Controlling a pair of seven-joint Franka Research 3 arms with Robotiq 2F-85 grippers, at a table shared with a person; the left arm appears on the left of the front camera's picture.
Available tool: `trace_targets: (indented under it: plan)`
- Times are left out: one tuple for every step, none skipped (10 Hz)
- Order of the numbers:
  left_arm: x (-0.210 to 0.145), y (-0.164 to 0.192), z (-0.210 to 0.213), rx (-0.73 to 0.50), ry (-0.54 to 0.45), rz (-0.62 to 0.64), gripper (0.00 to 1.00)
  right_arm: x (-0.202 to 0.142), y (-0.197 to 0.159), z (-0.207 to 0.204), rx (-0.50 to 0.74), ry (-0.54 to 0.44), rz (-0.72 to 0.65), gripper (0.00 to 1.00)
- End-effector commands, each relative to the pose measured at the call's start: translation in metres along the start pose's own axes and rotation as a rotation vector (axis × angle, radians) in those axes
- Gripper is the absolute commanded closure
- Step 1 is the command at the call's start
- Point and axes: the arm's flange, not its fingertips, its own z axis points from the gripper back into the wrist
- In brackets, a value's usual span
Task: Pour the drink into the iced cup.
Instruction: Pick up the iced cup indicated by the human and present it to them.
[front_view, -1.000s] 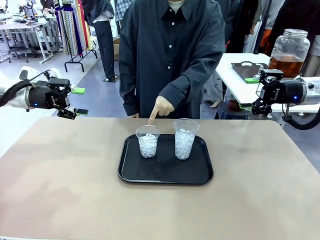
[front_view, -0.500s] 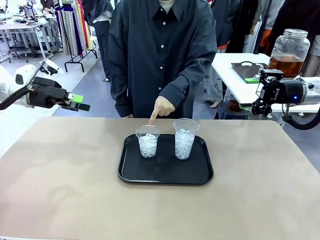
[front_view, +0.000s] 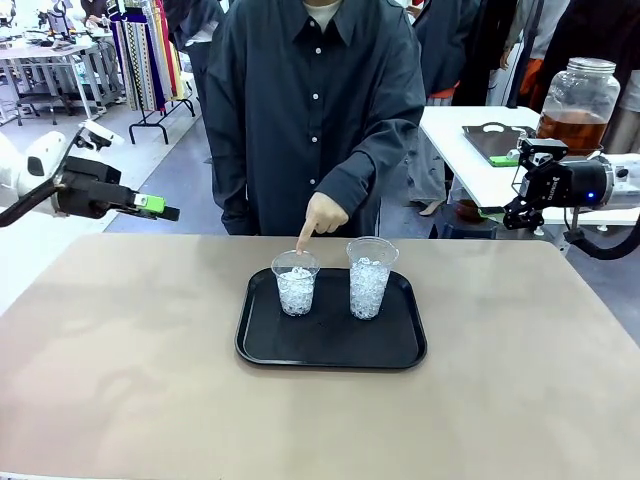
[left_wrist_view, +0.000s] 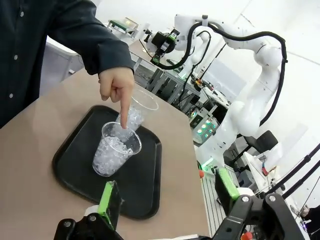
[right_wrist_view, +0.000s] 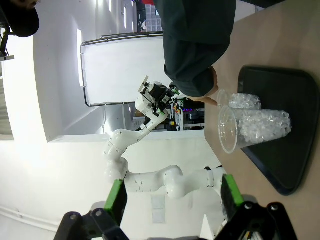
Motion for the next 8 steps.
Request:
trace_targets:
  plan:
    - [0.003, -0.001, 0.0, 0.0, 0.0, 0.024, 0.0, 0.0, 0.001, 0.0, 0.0, -0.001, 0.003, 0.0]
    - [0.0, 0.0, 0.0, 0.0, 0.0, 0.0, 0.0, 0.0, 0.001, 0.0, 0.0, -0.001, 0.003, 0.0]
    - [-0.004, 0.005, -0.004, 0.024, -0.01, -0.154, 0.0, 0.0, 0.001, 0.0, 0.0, -0.001, 0.003, 0.0]
    - [-0.01, 0.011, -0.01, 0.073, -0.008, -0.292, 0.0, 0.0, 0.001, 0.0, 0.0, -0.001, 0.003, 0.0]
    - [-0.015, 0.018, -0.017, 0.143, 0.016, -0.415, 0.0, 0.0, 0.001, 0.0, 0.0, -0.001, 0.003, 0.0]
    - [-0.018, 0.022, -0.024, 0.173, 0.006, -0.479, 0.0, 0.0, 0.001, 0.0, 0.0, -0.001, 0.003, 0.0]
    - [-0.02, 0.026, -0.034, 0.237, -0.006, -0.532, 0.0, 0.0, 0.001, 0.0, 0.0, -0.001, 0.003, 0.0]
    - [-0.021, 0.029, -0.042, 0.259, -0.003, -0.576, 0.0, 0.0, 0.001, 0.0, 0.0, -0.001, 0.003, 0.0]
